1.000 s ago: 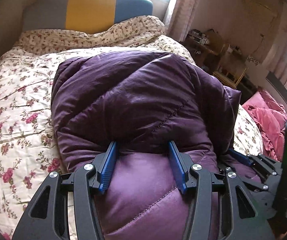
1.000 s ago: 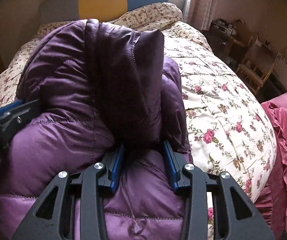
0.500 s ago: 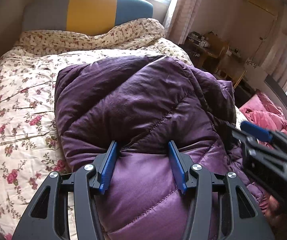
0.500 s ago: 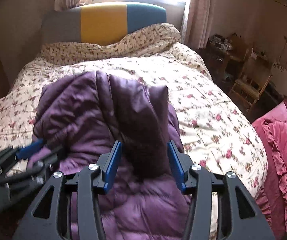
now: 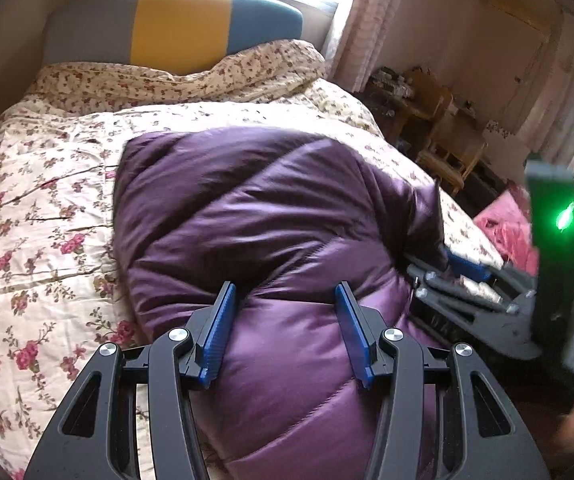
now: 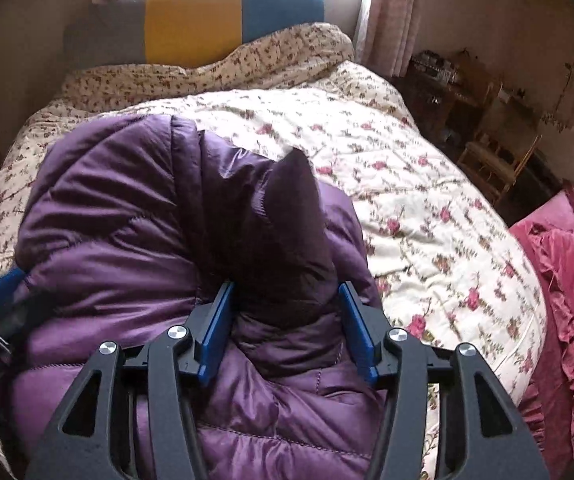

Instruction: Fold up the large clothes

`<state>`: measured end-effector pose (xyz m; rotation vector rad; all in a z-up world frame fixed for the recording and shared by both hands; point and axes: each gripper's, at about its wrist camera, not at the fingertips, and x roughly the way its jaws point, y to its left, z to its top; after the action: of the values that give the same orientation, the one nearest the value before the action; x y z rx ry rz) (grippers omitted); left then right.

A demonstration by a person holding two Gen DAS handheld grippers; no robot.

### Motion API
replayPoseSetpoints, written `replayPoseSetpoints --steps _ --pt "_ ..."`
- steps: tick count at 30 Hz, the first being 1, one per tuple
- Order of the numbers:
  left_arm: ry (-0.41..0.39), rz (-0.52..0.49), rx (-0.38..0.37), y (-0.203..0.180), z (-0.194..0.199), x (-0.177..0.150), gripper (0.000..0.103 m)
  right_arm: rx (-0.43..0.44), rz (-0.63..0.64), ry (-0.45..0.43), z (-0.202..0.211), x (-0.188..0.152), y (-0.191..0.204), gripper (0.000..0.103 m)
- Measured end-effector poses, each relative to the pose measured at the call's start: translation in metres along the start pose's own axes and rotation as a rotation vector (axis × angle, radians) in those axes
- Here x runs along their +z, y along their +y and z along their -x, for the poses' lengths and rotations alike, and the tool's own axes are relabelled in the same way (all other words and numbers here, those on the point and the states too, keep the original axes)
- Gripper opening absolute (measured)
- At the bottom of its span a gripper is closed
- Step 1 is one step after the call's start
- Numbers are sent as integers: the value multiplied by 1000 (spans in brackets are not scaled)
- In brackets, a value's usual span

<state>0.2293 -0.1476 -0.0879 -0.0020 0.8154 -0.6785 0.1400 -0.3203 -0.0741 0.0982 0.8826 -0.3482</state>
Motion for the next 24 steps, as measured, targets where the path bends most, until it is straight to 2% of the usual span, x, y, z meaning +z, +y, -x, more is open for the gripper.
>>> replayPoseSetpoints --steps 2,4,8,10,16,18,20,22,24 --pt "-7 42 -1 9 5 2 53 6 -11 7 -3 -4 -5 55" --pt "-11 92 12 19 7 3 66 18 -29 15 -7 -6 -9 60" --pt "20 207 12 47 0 2 76 54 -71 27 -10 -12 -19 71" --pt "46 233 -22 55 -6 -1 83 88 -97 41 -11 -14 -26 76" --pt "95 269 -135 57 -28 -8 88 160 -143 65 -15 -17 -41 81" --pt "102 259 -143 53 -35 -7 89 174 -146 67 -18 -17 -41 80" --pt "102 245 -151 50 -39 -5 88 192 -145 66 -20 -18 -41 75" --pt "92 222 -167 46 -38 -4 74 217 -137 65 -21 -19 -39 63" --pt "82 195 -163 44 -36 -2 64 228 -116 56 -19 -19 -35 53"
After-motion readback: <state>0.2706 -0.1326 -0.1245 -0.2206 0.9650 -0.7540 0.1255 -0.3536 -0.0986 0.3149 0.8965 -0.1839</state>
